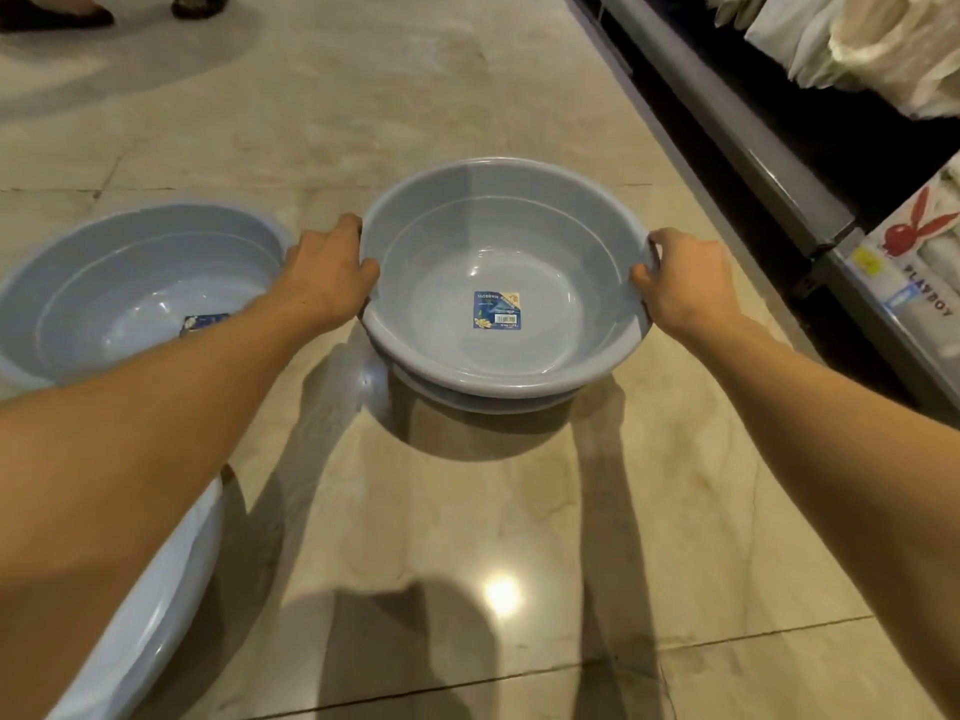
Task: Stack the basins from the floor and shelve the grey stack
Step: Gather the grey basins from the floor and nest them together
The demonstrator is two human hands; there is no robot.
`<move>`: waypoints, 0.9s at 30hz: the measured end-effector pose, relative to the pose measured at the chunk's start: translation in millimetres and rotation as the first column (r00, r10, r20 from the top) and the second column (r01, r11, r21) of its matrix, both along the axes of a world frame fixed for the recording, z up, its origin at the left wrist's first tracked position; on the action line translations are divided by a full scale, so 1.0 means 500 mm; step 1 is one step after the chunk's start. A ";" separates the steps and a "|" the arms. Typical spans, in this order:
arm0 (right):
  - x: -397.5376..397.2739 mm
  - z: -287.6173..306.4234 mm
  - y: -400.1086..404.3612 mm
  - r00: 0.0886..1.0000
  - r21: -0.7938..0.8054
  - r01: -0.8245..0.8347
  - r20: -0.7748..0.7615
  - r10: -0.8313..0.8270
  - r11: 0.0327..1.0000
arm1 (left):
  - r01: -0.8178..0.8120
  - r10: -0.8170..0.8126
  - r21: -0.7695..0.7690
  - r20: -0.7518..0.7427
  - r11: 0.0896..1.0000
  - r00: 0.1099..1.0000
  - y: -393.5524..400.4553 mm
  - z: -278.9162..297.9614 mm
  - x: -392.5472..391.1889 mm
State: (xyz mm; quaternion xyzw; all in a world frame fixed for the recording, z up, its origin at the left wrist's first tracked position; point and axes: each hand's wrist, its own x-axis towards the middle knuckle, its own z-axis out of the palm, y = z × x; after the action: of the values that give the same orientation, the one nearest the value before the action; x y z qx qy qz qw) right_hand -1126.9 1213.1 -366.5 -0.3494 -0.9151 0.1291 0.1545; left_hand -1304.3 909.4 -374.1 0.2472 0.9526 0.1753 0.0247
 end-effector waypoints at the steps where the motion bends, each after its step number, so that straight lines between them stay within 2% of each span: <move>1: -0.001 -0.018 0.001 1.000 0.007 0.003 0.023 -0.004 1.000 | -0.011 0.011 -0.018 0.005 1.000 1.000 0.001 -0.012 0.001; 9: 0.002 -0.106 0.004 0.987 0.030 0.052 0.149 -0.056 0.998 | -0.105 0.108 -0.077 0.040 0.991 0.993 0.019 -0.070 0.023; 14: 0.006 -0.133 0.005 0.981 -0.074 0.060 0.189 -0.045 0.995 | -0.137 0.146 -0.078 0.137 0.988 0.980 0.023 -0.087 0.047; 20: 0.028 -0.162 -0.004 0.979 -0.211 0.024 0.205 0.021 0.977 | -0.102 0.101 -0.012 0.260 0.995 0.960 0.009 -0.106 0.078; 27: 0.043 -0.143 -0.017 0.987 -0.131 0.032 0.158 -0.011 0.991 | -0.086 0.084 -0.003 0.221 0.996 0.972 -0.011 -0.091 0.079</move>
State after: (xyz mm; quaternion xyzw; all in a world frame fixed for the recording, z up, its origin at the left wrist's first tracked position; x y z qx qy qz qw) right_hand -1105.3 1204.5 -438.0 -0.3779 -0.9099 0.1602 0.0598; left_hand -1264.7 903.7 -419.5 0.1854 0.9531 0.2058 0.1219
